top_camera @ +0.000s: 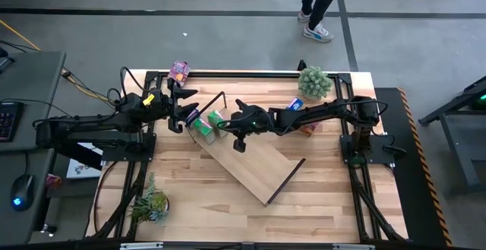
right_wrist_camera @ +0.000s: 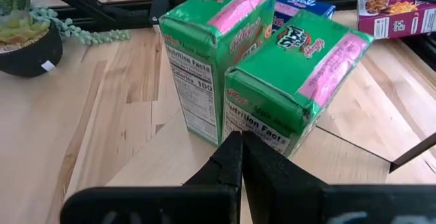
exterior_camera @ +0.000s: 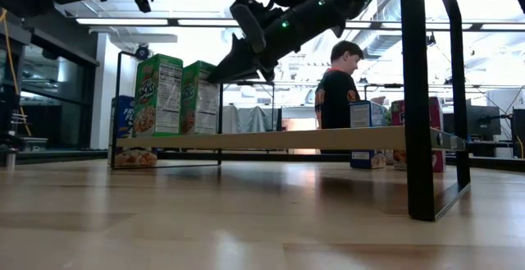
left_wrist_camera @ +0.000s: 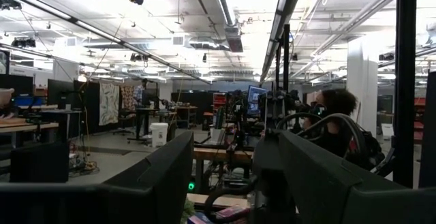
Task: Stack cereal on shelf
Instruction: Put the green cereal box on the shelf, then put the bottom pink cereal box on the shelf
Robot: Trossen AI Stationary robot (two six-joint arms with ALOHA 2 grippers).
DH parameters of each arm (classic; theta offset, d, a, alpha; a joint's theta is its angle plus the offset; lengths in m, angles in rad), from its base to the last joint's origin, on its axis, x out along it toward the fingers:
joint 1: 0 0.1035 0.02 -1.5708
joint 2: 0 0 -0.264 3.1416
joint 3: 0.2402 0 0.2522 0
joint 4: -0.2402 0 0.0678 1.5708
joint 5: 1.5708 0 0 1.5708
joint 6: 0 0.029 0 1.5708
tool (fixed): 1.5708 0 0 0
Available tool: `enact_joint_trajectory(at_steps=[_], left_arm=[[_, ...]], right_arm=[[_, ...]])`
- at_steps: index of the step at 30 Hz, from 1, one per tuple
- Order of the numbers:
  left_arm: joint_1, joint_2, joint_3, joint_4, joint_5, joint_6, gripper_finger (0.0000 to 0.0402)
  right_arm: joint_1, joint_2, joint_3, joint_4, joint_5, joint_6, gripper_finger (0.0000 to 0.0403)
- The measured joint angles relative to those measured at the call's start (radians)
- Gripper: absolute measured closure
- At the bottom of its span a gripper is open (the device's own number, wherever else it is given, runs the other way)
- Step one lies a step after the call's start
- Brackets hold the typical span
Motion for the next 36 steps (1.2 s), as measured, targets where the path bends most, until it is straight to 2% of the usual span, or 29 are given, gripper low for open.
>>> enact_joint_trajectory(at_steps=[27, 31, 36], left_arm=[[0.0, 0.0, 0.0, 0.0, 0.0, 0.0, 0.0193], [0.0, -0.002, 0.0, -0.02, 0.0, 0.0, 0.0193], [0.0, -0.028, 0.0, -0.05, 0.0, 0.0, 0.0193]], right_arm=[[-0.019, 0.001, 0.0, 0.004, -0.032, 0.011, 0.0403], [-0.019, -0.017, 0.0, -0.063, -0.032, 0.006, 0.0403], [-0.019, -0.122, 0.0, -0.245, -0.014, -0.004, 0.0403]])
